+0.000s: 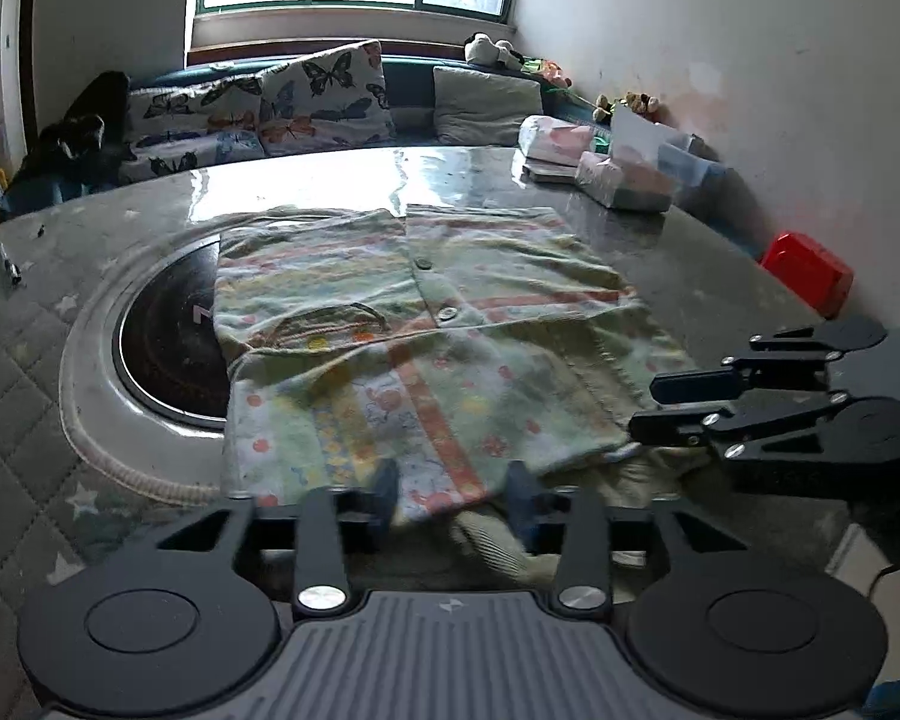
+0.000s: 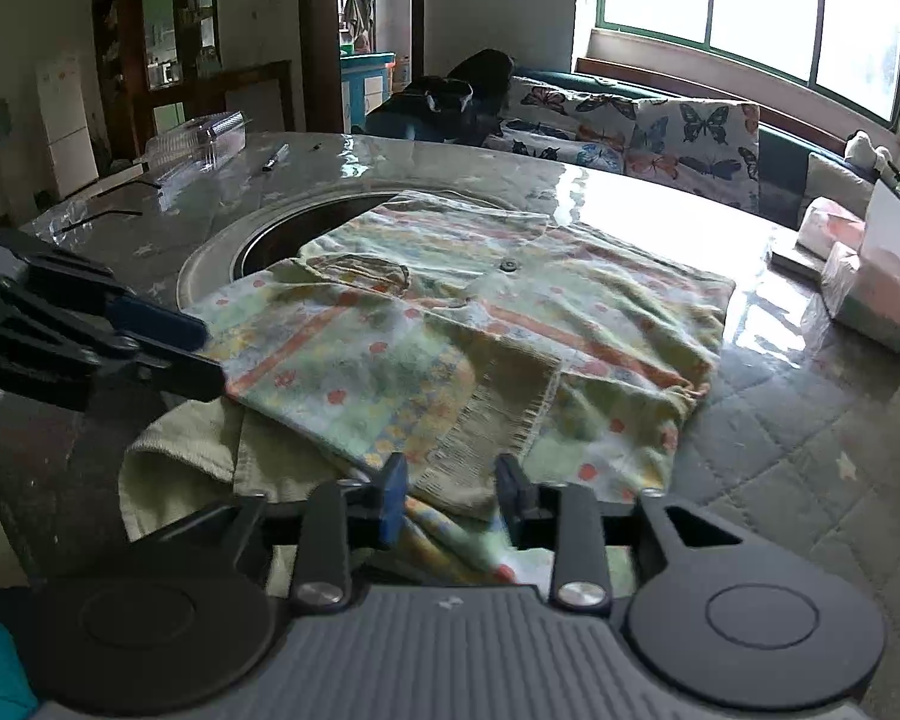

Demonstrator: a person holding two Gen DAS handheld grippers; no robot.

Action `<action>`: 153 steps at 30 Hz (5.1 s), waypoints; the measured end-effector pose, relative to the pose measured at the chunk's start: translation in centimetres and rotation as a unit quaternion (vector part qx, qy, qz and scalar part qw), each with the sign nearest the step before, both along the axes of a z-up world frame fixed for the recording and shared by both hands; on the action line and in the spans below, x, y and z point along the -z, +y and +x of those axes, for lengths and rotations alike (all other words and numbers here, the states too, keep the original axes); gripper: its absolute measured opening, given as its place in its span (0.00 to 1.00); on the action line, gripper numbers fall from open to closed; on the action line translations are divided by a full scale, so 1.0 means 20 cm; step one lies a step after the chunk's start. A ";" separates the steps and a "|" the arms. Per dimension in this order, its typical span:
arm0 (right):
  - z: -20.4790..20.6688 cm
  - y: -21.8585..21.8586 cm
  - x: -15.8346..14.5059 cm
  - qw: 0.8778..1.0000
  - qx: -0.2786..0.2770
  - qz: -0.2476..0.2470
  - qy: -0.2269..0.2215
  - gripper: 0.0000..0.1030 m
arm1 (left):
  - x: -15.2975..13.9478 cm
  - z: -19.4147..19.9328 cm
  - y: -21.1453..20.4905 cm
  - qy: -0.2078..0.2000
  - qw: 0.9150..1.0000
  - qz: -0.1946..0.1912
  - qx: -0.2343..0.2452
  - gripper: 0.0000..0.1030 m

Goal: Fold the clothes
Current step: 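Lift the hem with both grippers and fold it over toward the collar, then lower the folded hem onto the shirt and open both grippers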

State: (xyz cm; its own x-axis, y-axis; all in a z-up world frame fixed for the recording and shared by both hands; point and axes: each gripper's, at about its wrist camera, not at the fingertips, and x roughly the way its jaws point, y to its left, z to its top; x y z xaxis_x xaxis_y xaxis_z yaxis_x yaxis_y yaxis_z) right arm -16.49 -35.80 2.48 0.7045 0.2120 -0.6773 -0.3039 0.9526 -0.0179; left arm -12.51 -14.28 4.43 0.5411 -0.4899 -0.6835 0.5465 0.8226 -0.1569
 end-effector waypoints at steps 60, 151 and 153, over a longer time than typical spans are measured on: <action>0.23 -0.06 -0.12 0.994 -0.023 0.102 0.012 0.15 | 0.03 -0.02 0.09 -0.103 0.992 0.064 0.039 0.54; 0.71 -0.26 -0.01 0.993 0.074 0.087 0.028 0.19 | 0.00 0.88 0.35 0.018 0.987 0.020 -0.161 0.50; 0.75 -0.23 0.02 0.993 0.075 0.088 0.033 0.19 | -0.02 0.84 0.30 0.016 0.990 0.005 -0.141 0.47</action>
